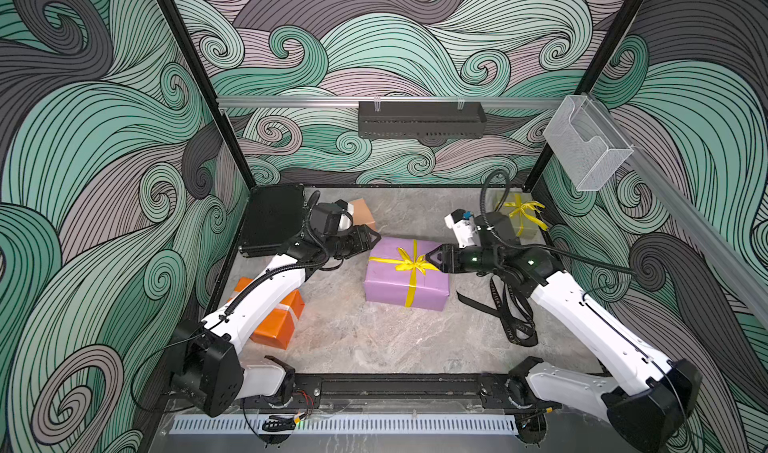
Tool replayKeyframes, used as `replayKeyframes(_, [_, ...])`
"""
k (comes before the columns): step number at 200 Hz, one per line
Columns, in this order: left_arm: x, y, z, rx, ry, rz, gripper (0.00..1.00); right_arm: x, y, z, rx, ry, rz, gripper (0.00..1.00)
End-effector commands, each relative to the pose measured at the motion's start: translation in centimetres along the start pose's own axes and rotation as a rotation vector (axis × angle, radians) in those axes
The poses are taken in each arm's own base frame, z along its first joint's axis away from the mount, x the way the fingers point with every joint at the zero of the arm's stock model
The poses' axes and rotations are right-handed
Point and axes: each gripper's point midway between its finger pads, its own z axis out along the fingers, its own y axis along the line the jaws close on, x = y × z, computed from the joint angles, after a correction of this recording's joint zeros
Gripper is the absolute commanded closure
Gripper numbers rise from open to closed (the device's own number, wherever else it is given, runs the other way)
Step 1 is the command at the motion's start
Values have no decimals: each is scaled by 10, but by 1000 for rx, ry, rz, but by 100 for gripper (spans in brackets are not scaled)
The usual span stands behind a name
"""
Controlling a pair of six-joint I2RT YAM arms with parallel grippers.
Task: Untie the ribbon bows on the gift boxes
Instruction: Untie the ribbon from the gift box.
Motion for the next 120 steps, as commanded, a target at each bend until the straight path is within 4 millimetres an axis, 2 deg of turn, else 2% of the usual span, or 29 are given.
replayKeyframes(1, [10,-14,11,40,87,26,49,29,-11,14,111,149,-112,54])
replayKeyframes(10, [13,-16,12,42,100,30,52,31,-16,19,145,170,-118,56])
replayKeyframes(27, [21,-12,22,22,136,37,55,30,-29,27,220,176,-124,67])
replayKeyframes(40, [23,-14,22,13,144,53,55,30,-40,32,278,184,-122,71])
replayKeyframes(59, [28,-16,23,5,152,72,55,30,-45,41,298,196,-123,71])
replayKeyframes(120, [37,-10,33,-22,190,55,55,10,-45,55,318,152,-179,70])
